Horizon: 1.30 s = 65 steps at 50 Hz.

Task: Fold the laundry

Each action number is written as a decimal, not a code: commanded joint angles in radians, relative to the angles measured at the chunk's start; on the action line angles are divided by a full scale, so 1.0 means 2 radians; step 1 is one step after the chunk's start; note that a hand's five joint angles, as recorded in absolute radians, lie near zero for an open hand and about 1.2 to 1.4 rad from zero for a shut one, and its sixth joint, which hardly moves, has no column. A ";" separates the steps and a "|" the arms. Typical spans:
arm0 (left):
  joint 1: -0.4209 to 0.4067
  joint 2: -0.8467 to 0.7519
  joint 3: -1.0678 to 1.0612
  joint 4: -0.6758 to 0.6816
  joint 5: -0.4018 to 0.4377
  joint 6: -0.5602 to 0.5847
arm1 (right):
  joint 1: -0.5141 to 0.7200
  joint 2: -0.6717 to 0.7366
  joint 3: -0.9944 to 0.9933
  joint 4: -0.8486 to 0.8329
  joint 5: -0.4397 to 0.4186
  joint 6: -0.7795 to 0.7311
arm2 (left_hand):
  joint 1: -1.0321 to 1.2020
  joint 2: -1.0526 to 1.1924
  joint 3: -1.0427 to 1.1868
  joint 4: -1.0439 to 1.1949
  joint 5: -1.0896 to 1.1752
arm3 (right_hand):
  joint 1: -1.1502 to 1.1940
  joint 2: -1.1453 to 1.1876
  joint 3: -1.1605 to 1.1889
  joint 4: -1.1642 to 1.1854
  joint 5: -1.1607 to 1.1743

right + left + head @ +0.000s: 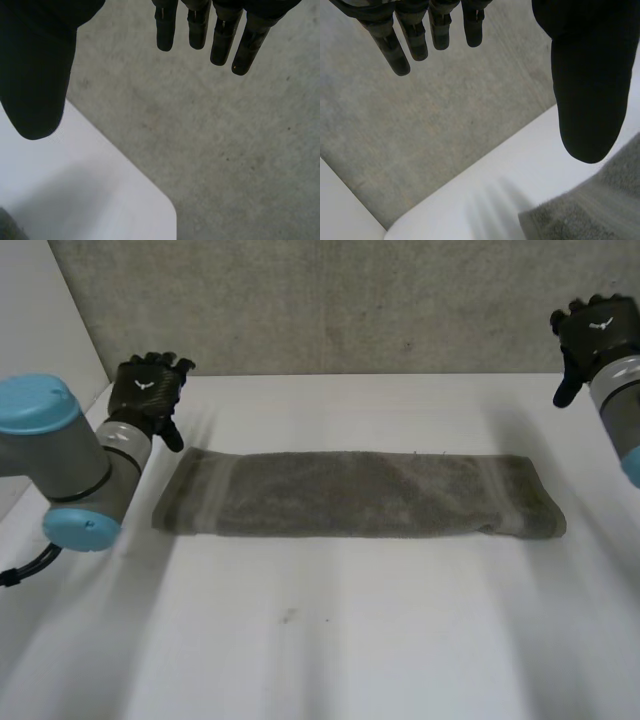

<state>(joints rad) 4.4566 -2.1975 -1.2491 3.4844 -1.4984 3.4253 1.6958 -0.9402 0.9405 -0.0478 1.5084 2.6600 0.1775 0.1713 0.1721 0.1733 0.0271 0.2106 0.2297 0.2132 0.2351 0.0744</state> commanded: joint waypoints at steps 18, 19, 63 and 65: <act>-0.009 0.167 -0.241 0.082 0.004 -0.064 | -0.040 -0.033 0.184 0.100 -0.099 0.005 | -0.001 0.002 0.002 0.001 -0.013 | 0.197 0.187 0.196 0.185 0.178; -0.007 0.167 -0.241 0.083 0.004 -0.065 | -0.041 -0.021 0.187 0.088 -0.099 0.002 | -0.001 0.002 0.002 0.001 -0.013 | 0.204 0.195 0.203 0.192 0.185; -0.006 0.173 -0.263 0.088 0.003 -0.066 | -0.066 -0.068 0.173 -0.057 -0.006 -0.162 | -0.001 0.002 0.001 0.001 -0.014 | 0.593 0.583 0.592 0.581 0.574; -0.005 0.173 -0.263 0.088 0.003 -0.066 | -0.037 -0.071 0.167 -0.066 -0.007 -0.164 | -0.001 0.002 0.001 0.001 -0.014 | 0.593 0.583 0.592 0.581 0.574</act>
<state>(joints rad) 4.4462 -1.8570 -1.7734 3.6601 -1.4912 3.2931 1.4848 -1.0140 1.2887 -0.1017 1.5035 2.3296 0.1771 0.1681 0.1671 0.1686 0.0250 0.9545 1.1759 1.1825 1.1917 0.9763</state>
